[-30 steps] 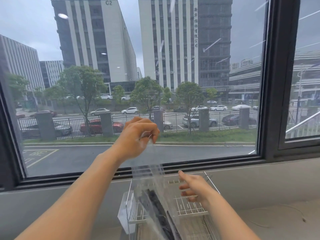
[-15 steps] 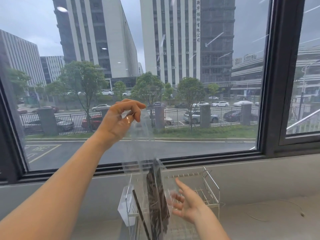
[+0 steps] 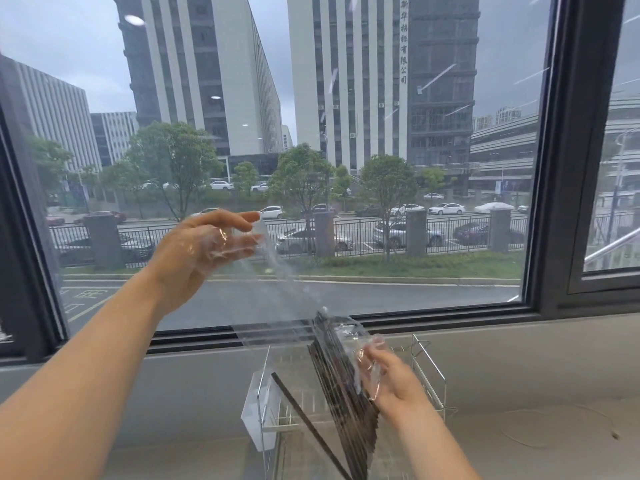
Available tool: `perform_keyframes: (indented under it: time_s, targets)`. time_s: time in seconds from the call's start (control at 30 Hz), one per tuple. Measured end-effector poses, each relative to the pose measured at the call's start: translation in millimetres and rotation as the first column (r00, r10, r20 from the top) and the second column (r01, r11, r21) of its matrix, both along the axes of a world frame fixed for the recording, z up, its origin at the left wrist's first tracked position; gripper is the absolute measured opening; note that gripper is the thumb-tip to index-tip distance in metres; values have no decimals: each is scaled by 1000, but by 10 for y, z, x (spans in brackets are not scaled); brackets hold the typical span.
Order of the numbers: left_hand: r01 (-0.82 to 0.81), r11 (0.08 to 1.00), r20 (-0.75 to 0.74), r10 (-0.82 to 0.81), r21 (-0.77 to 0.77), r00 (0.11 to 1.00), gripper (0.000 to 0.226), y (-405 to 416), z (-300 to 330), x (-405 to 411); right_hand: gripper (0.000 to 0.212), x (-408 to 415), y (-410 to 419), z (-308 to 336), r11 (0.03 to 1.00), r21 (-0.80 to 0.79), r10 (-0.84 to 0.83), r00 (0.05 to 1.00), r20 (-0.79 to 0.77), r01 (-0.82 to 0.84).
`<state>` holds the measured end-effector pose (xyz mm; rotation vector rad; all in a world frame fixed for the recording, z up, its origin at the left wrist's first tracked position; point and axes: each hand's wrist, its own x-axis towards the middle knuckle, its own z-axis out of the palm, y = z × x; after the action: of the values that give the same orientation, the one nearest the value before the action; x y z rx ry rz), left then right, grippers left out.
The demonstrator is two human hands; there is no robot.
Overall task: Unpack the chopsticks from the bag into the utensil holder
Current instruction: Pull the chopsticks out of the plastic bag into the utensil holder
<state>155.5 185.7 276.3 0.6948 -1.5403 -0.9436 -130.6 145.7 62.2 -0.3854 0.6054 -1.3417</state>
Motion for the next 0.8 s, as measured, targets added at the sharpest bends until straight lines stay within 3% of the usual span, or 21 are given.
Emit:
perform_keyframes:
  time_s: [0.1,0.17,0.27,0.4,0.57,0.67,0.8]
  targets:
    - [59,983,-216,-20,176,976,39,-28,-111,120,21,-97,-61,79,996,-79,-40,999,23,42]
    - [6,954,-261,76,300,962,42,-82,-179,181,26,-162,-65,129,990,-131,-48,998,40,53]
    - [-146,904,-42,178,401,983,64,-181,-292,287,30,-258,-28,249,968,-241,-62,997,50,72]
    - [-184,881,202,103,436,974,91,-197,-451,437,28,-374,7,395,943,-317,-91,994,53,103]
    - [-127,901,168,62,415,984,96,-208,-516,472,34,-502,34,471,926,-362,-107,994,21,107]
    - [-245,912,272,156,330,949,82,-211,-544,390,40,-548,39,480,916,-393,-101,994,-40,77]
    - [-333,868,281,237,368,930,74,-234,-621,386,35,-630,42,538,902,-430,-84,994,-75,44]
